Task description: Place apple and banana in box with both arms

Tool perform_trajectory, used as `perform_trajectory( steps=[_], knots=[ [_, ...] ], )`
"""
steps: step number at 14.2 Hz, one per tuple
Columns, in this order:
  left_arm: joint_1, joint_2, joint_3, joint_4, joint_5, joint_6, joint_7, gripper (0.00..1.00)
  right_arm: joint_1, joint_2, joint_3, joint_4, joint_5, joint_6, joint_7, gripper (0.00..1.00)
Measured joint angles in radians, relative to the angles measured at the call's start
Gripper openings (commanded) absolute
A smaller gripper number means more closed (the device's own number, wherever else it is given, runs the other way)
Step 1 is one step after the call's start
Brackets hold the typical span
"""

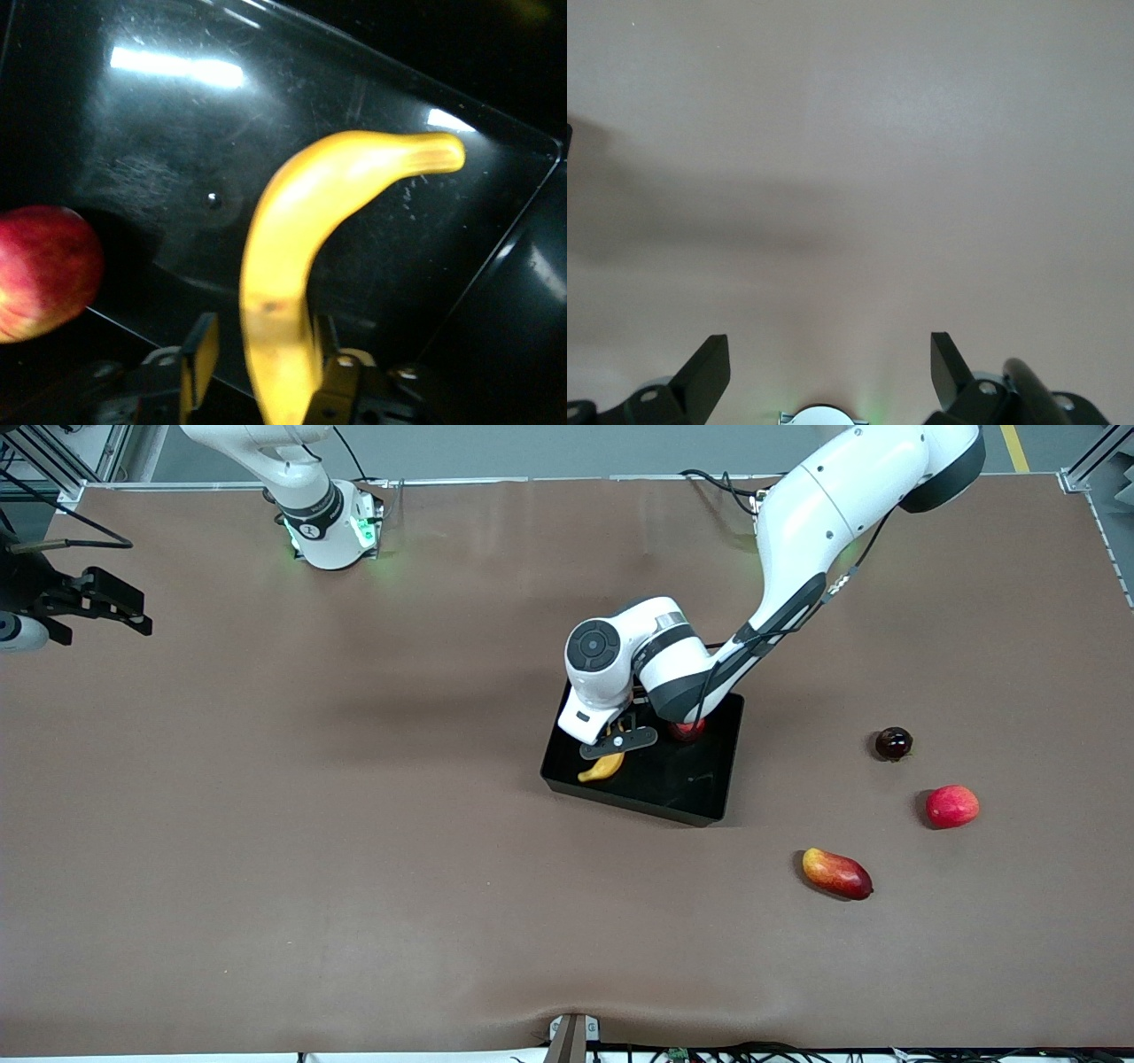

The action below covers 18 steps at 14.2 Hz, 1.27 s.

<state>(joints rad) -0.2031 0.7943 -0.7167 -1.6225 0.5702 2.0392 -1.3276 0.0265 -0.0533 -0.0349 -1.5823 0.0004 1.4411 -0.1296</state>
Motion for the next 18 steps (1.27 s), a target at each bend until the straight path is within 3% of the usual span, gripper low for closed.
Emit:
perform_trajectory(
  steps=[3, 6, 9, 14, 18],
  knots=[
    [-0.002, -0.007, 0.0, 0.021, 0.002, -0.01, -0.017, 1.0, 0.0, 0.0, 0.0, -0.001, 0.0, -0.004, 0.0, 1.0],
    [0.05, -0.069, -0.001, 0.097, 0.012, -0.154, 0.017, 1.0, 0.0, 0.001, 0.0, -0.001, 0.0, -0.004, 0.0, 1.0],
    [0.181, -0.208, -0.004, 0.176, -0.04, -0.292, 0.196, 1.0, 0.001, 0.002, 0.001, -0.001, 0.0, -0.004, 0.0, 1.0],
    [0.441, -0.417, -0.007, 0.19, -0.15, -0.344, 0.523, 1.0, 0.001, 0.004, 0.001, -0.001, 0.001, -0.005, 0.0, 1.0],
    [0.53, -0.538, -0.007, 0.192, -0.219, -0.385, 0.693, 1.0, 0.001, 0.004, 0.001, -0.006, 0.001, -0.007, 0.0, 1.0]
  ],
)
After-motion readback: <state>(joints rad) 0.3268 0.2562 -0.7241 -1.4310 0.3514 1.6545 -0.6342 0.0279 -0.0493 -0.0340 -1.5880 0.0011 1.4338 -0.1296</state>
